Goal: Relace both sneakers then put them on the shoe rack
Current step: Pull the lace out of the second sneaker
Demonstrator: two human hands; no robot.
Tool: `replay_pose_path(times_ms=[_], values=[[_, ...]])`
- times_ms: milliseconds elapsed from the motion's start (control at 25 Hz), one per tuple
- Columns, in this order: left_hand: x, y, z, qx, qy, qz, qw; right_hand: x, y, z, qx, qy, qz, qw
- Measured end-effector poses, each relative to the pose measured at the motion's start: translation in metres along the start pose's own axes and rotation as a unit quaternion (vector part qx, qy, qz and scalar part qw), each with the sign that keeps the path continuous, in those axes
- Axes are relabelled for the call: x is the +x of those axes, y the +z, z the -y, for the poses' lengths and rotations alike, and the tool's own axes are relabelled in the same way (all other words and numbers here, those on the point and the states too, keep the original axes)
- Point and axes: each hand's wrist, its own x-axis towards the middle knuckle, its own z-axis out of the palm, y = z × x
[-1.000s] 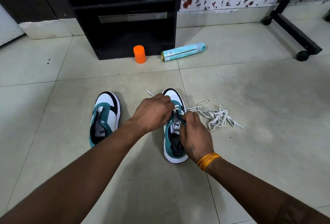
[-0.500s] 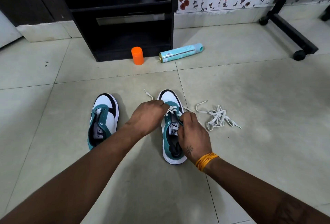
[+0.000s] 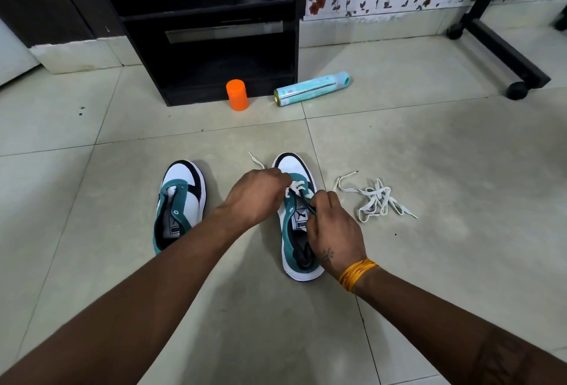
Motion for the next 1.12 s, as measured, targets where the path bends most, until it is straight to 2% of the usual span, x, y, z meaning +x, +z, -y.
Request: replay_pose_path(times_ms=[120, 200, 320, 480, 560, 680, 720, 880, 960, 1040, 1120], values=[[0.001, 0.0, 0.021, -0.053, -0.058, -0.069, 0.995, -0.001, -0.001, -0.002, -0.002, 0.0, 0.003, 1.0], [-0.002, 0.0, 0.029, -0.115, -0.057, -0.104, 0.986, -0.001, -0.002, -0.002, 0.004, -0.002, 0.001, 1.0], [-0.006, 0.002, 0.017, -0.133, 0.025, -0.074, 0.988, -0.001, -0.001, -0.002, 0.008, -0.005, 0.0, 1.0], [-0.003, 0.006, 0.005, -0.075, 0.033, -0.061, 0.995, -0.001, -0.001, -0.002, 0.008, -0.008, 0.002, 1.0], [-0.001, 0.003, 0.008, -0.036, -0.029, -0.046, 0.998, -0.001, -0.002, -0.002, 0.01, -0.006, 0.005, 1.0], [0.0, 0.001, 0.029, -0.011, -0.181, -0.048, 0.982, -0.002, -0.003, -0.002, 0.011, -0.005, 0.003, 1.0], [-0.002, 0.001, 0.032, -0.021, -0.182, -0.044, 0.982, -0.002, -0.003, -0.003, 0.011, -0.005, 0.001, 1.0], [-0.008, 0.007, 0.017, -0.086, -0.013, -0.029, 0.996, -0.001, -0.001, -0.002, 0.012, -0.005, 0.006, 1.0], [-0.007, 0.013, 0.008, -0.081, 0.012, -0.054, 0.995, -0.001, -0.002, -0.002, 0.011, -0.005, 0.007, 1.0], [-0.006, 0.018, 0.013, -0.087, -0.044, -0.081, 0.992, -0.001, -0.002, -0.003, 0.012, -0.005, 0.007, 1.0], [-0.006, 0.018, 0.029, -0.093, -0.175, -0.084, 0.977, -0.002, -0.003, -0.003, 0.015, -0.008, 0.01, 1.0]])
